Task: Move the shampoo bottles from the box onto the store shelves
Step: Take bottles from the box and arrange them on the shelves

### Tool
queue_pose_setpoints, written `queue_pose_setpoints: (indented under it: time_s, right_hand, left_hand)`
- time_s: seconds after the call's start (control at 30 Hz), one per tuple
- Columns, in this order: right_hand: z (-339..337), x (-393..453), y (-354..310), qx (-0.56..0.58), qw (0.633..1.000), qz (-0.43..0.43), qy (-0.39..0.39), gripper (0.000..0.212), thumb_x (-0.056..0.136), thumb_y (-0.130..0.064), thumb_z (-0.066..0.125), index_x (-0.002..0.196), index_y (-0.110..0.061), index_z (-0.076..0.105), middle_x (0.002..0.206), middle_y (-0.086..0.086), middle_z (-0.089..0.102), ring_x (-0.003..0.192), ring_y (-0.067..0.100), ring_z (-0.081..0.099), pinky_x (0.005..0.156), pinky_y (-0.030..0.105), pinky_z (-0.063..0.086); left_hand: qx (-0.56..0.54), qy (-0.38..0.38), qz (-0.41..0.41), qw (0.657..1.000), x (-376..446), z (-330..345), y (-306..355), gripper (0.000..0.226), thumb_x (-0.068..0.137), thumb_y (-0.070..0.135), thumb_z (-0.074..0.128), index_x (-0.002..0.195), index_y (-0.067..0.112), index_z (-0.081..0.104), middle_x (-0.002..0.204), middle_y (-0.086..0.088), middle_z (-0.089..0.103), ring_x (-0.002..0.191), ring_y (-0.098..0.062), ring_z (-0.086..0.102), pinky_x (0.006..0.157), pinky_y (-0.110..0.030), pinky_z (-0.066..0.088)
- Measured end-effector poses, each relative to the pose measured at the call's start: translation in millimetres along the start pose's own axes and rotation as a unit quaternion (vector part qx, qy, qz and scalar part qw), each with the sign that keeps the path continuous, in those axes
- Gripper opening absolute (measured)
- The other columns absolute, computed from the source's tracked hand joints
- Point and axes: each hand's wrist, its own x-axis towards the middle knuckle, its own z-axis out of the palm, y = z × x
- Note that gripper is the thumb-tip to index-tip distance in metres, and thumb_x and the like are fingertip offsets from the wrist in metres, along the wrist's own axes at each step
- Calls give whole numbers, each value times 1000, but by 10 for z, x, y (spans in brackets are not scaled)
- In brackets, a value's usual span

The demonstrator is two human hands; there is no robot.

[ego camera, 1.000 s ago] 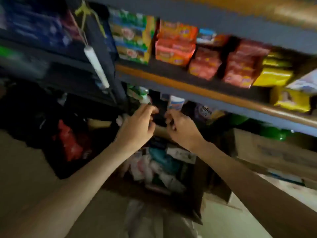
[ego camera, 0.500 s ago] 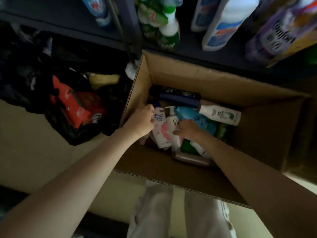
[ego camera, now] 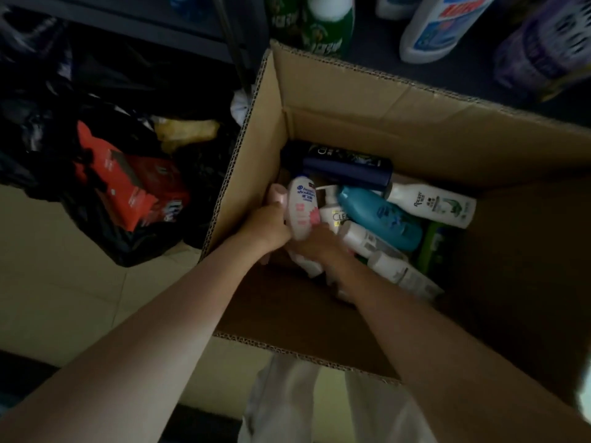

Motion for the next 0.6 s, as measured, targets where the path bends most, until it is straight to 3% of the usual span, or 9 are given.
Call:
queue_pose_setpoints:
  time_s: [0.03,0.13,0.2,0.3,0.4,0.53,0.6]
  right_hand:
    - [-218,-107,-38,10,998,-23,-56,72,81,-51,63,136,-14,35,123,5,52,111,25,53,89,32,44]
    - [-967,-610,-166,29,986,-21,-164,39,85,-49,57,108,-18,52,92,4,51,75,14,50,63,24,39]
    - [-1387,-1007,-225,-24,982,-31,-184,40,84,-52,56,108,-20,49,93,3,50,76,11,46,65,23,36]
    - [-2006,-1769,-357,-99,977,-65,-176,36,86,-47,57,110,-21,49,93,1,50,81,11,48,64,19,41]
    - [-2605,-2680,-540,-199,964,-120,-129,25,87,-46,58,83,-23,47,74,-4,42,62,9,39,50,17,33]
    - [-3192,-3946,-653,-351,921,-169,9,42,82,-54,61,96,-15,51,65,-4,53,51,10,46,45,19,33]
    - [-3367,-4460,-629,-390,892,-204,97,52,79,-51,66,113,-15,49,79,-5,64,66,9,59,55,20,44]
  left_hand:
    - [-19,-14,-15,1000,-36,-30,42,38,95,20,39,130,7,39,90,-17,62,83,-28,67,63,-28,48]
    - [-163,-12,-90,982,-308,-176,299,51,95,24,48,142,12,30,122,-18,52,100,-30,59,70,-35,54]
    - [-341,-21,-118,932,-552,-335,540,50,95,35,47,136,8,39,122,-14,52,89,-23,58,70,-33,52]
    - [-532,-51,-96,840,-1043,-720,973,49,91,41,52,120,3,41,114,-15,51,79,-23,57,74,-37,49]
    - [-636,-69,-38,767,-1634,-1101,1351,42,88,41,56,110,6,47,100,-14,55,81,-26,56,77,-38,48]
    - [-622,-79,107,771,-2470,-1593,1759,28,88,33,58,106,12,54,108,-12,58,95,-23,57,81,-32,48]
    - [-583,-60,183,789,-2939,-1883,1963,31,87,30,58,112,12,53,107,-12,60,95,-23,59,79,-31,49]
